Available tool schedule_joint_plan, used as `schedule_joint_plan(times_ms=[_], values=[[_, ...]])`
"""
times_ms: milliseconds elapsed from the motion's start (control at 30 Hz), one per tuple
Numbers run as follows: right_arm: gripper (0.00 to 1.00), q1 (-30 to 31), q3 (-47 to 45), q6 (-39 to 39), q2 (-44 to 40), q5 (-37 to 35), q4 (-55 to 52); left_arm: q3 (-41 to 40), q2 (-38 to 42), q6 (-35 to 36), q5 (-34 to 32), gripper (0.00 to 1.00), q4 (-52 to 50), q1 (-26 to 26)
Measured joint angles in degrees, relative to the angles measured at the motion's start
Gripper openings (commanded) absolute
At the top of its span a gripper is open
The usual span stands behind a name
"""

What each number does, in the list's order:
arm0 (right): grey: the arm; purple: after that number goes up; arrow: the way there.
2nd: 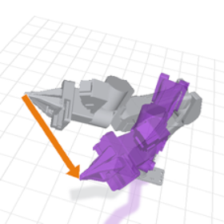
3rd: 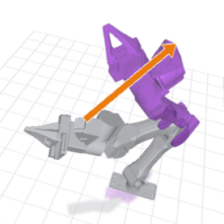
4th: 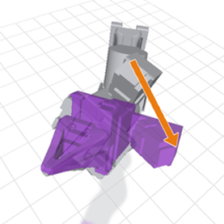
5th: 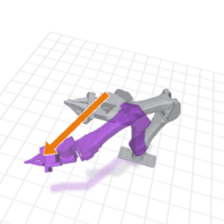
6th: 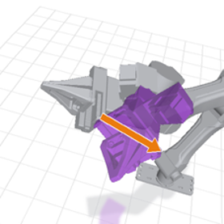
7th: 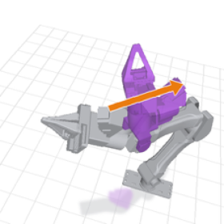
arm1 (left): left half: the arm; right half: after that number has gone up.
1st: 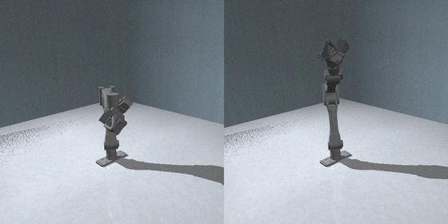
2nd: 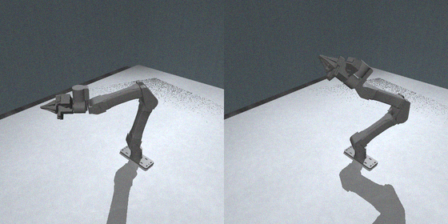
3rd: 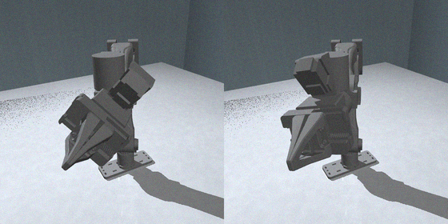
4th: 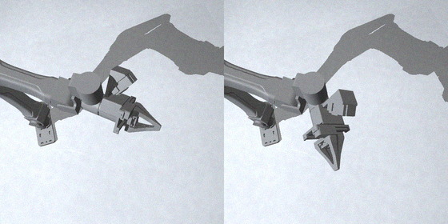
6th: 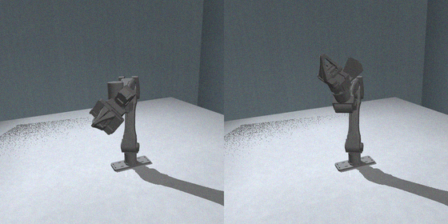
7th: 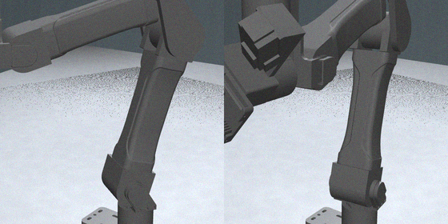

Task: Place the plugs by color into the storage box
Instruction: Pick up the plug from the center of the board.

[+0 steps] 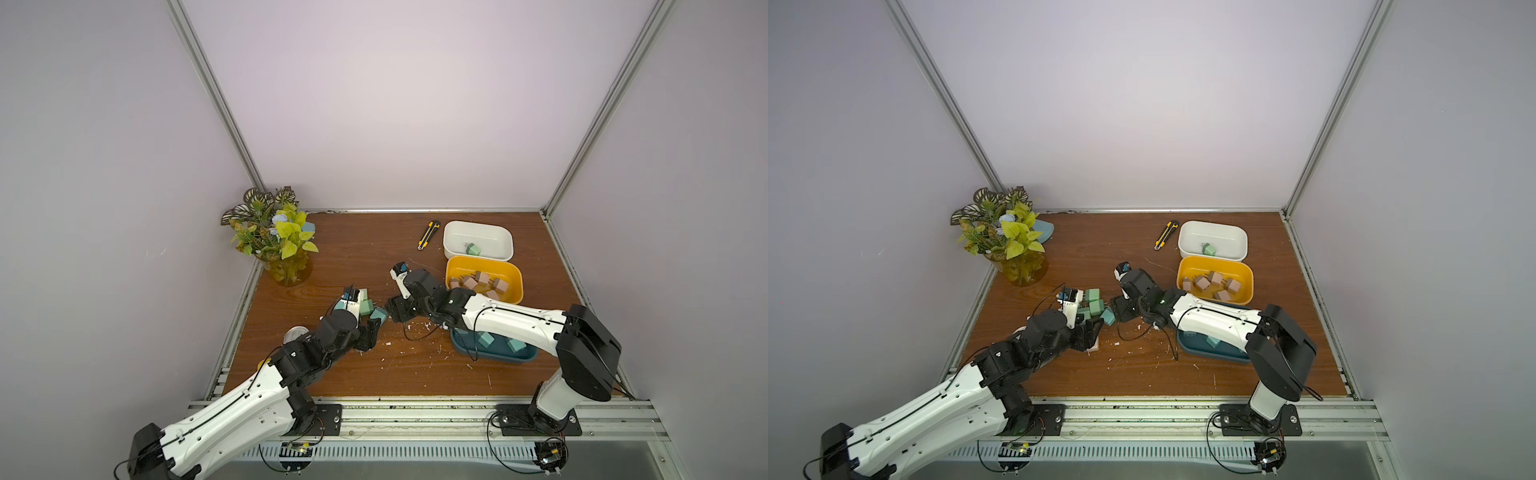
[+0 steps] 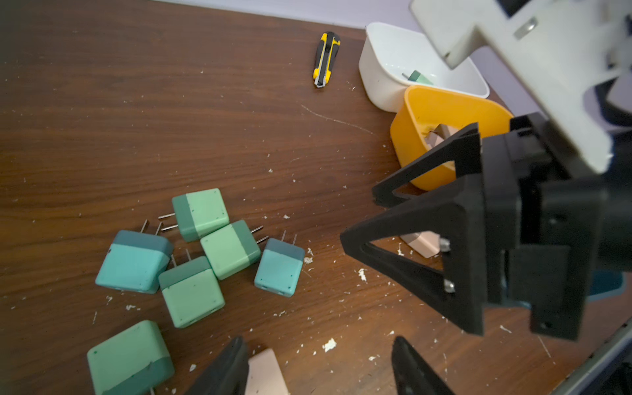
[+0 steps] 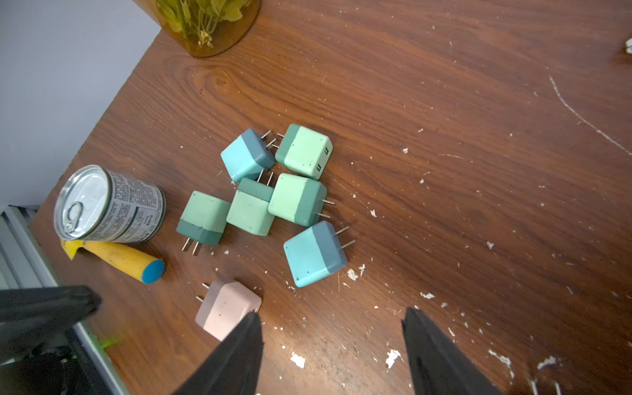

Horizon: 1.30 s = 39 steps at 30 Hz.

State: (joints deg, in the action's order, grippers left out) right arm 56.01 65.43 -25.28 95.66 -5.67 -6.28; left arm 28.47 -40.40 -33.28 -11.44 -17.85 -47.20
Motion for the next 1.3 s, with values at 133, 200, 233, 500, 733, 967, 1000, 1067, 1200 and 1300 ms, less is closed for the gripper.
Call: schedule_joint_plan(times_ms=[133, 200, 233, 500, 733, 967, 1000, 1067, 1200, 1300], values=[[0.74, 0.7, 2.1, 0.5, 3.5, 0.0, -0.1, -1.0, 1.4, -0.4, -1.9, 0.69, 0.0, 0.0], [0.74, 0.9, 3.0, 0.8, 5.2, 0.0, -0.3, -1.0, 2.6, -0.6, -3.1, 0.69, 0.1, 0.0], [0.74, 1.1, 3.6, 1.0, 6.2, 0.0, -0.3, -1.0, 3.4, -0.7, -3.8, 0.69, 0.1, 0.0], [0.74, 3.0, 8.3, 3.0, 12.7, 0.0, -1.1, -1.0, 8.4, -1.1, -7.3, 0.69, 0.1, 0.0], [0.73, 5.0, 14.4, 3.4, 18.5, -4.6, -5.1, -1.7, 9.2, -2.2, -7.7, 0.7, -0.1, 0.0], [0.64, 5.4, 16.8, 2.4, 22.8, -7.8, -8.4, -2.2, 10.4, -2.6, -7.8, 0.69, -0.2, 0.0], [0.61, 5.4, 16.9, 2.4, 23.4, -7.8, -8.7, -2.3, 10.4, -2.6, -7.8, 0.7, -0.2, 0.0], [0.57, 5.4, 16.9, 2.3, 23.9, -8.1, -9.1, -2.5, 10.5, -2.6, -7.8, 0.7, -0.2, 0.0], [0.52, 5.4, 17.1, 1.9, 23.9, -8.8, -9.7, -2.6, 10.4, -2.6, -7.8, 0.7, -0.2, 0.0], [0.5, 5.4, 17.1, 1.9, 23.9, -9.2, -10.1, -2.6, 10.3, -2.6, -7.7, 0.7, -0.2, 0.0]])
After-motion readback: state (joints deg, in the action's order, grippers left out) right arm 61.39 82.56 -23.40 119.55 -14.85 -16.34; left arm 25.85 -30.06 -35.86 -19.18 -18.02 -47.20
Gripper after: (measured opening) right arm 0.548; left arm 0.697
